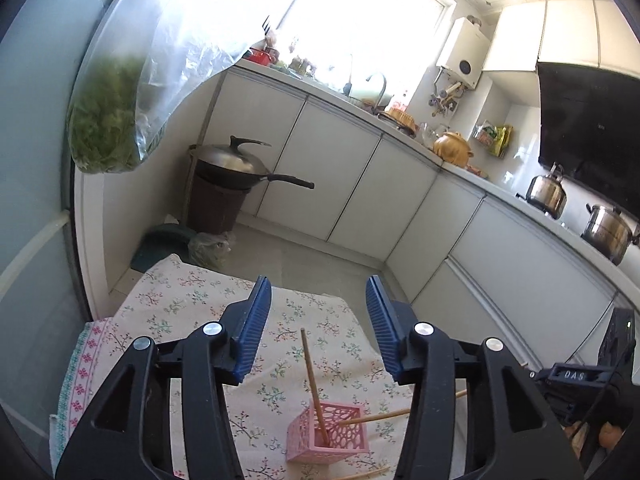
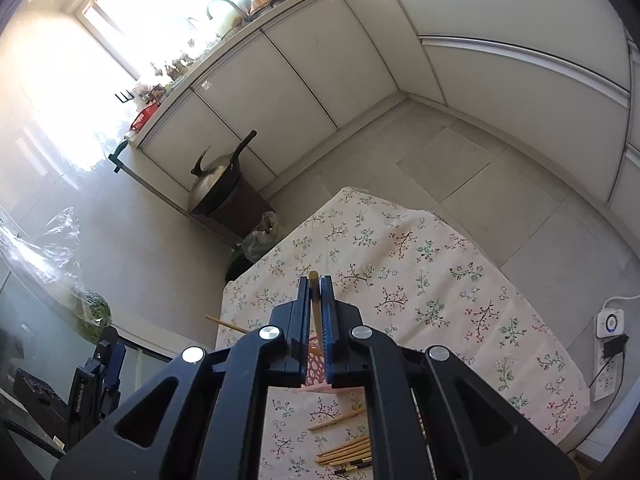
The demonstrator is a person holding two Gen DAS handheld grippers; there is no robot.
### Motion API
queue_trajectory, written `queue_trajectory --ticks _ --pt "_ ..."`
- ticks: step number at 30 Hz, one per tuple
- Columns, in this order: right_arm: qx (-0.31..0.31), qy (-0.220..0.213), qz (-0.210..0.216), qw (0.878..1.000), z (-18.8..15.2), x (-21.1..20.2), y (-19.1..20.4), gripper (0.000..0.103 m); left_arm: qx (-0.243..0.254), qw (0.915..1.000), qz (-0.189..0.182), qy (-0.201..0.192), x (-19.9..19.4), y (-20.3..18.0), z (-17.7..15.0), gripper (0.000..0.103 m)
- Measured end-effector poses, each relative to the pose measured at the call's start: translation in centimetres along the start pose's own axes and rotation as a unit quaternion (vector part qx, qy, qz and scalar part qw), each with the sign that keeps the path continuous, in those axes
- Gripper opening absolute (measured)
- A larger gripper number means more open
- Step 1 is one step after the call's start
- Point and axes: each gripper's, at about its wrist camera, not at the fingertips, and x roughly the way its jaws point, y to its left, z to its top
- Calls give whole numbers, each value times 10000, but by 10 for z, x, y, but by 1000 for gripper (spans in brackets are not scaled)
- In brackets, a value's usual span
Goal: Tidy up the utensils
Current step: 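Lower both chopsticks into the pink holder and open both tools, then withdraw both open tools up from the pink holder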
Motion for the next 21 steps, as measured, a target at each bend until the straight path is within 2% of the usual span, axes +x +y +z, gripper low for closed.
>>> queue_trajectory --ticks 6,11,13,16,21 --pt "87 143 -40 9999 7 28 -3 13 211 9995 -58 236 9 -9 -9 48" --pt "-33 -99 -39 9999 1 17 -4 17 547 9982 -67 247 7 -24 -18 56" --pt "-34 -184 -8 9998 0 11 -4 25 600 9977 -118 294 7 -29 -21 57" --pt "-231 -408 -75 9989 -7 -2 0 28 787 9963 -114 315 6 -39 -27 59" --pt "-771 -870 -462 9921 -29 -18 10 45 1116 9935 -10 247 1 -56 -36 69"
